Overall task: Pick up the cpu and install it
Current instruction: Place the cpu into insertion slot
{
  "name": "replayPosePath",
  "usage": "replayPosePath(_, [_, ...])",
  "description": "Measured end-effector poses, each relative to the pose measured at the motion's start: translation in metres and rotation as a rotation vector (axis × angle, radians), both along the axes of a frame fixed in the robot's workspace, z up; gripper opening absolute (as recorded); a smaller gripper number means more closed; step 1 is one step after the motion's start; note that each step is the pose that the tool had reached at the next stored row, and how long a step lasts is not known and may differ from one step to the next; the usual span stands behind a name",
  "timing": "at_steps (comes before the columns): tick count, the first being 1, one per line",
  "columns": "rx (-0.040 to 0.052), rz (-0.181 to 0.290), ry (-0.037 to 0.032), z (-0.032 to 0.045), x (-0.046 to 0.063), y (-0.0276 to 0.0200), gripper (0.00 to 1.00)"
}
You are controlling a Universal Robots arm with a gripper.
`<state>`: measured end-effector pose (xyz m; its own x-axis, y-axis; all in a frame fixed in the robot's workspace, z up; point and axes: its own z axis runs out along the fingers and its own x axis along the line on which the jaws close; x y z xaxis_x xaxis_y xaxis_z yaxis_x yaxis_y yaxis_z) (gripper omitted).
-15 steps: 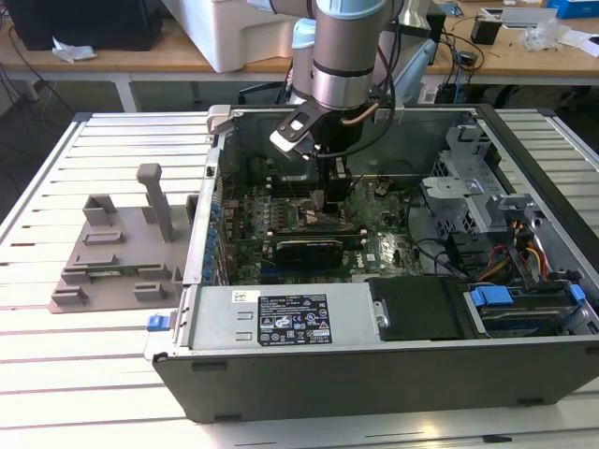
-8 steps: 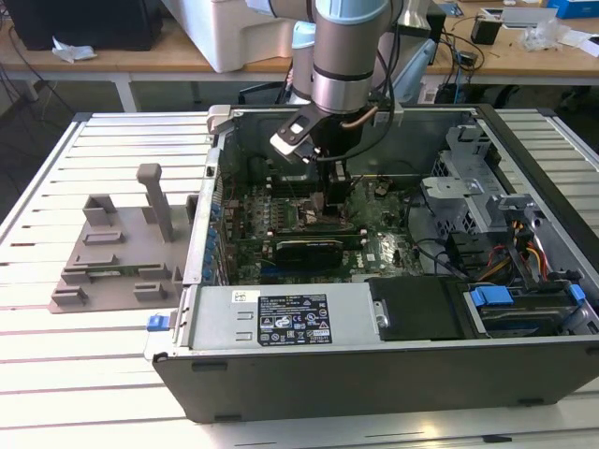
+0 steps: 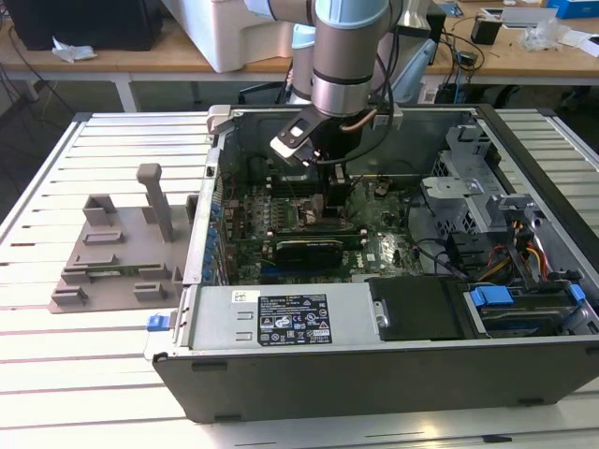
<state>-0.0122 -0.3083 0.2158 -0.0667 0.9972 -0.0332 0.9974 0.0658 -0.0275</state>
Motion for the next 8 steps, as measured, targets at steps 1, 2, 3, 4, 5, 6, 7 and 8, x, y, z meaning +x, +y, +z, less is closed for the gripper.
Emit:
replayPosePath(1, [0.0, 0.0, 0.0, -0.001, 0.0, 0.0, 0.55])
replayPosePath(2, [-0.0001, 0.0, 0.0, -0.0024, 0.0, 0.0, 0.55])
replayPosePath(3, [-0.0001, 0.0, 0.0, -0.0033, 0.0, 0.0, 0.55])
replayPosePath(4, [0.0, 0.0, 0.0, -0.0044, 0.0, 0.0, 0.55])
replayPosePath(5, [0.0, 0.0, 0.0, -0.0055, 0.0, 0.0, 0.55])
replayPosePath(6, [0.0, 0.0, 0.0, -0.0065, 0.0001, 0.0001, 0.55])
replayPosePath(7, [0.0, 0.0, -0.0001, -0.0076, 0.0001, 0.0002, 0.55])
replayPosePath(8, [0.0, 0.0, 0.0, -0.0085, 0.0002, 0.0003, 0.55])
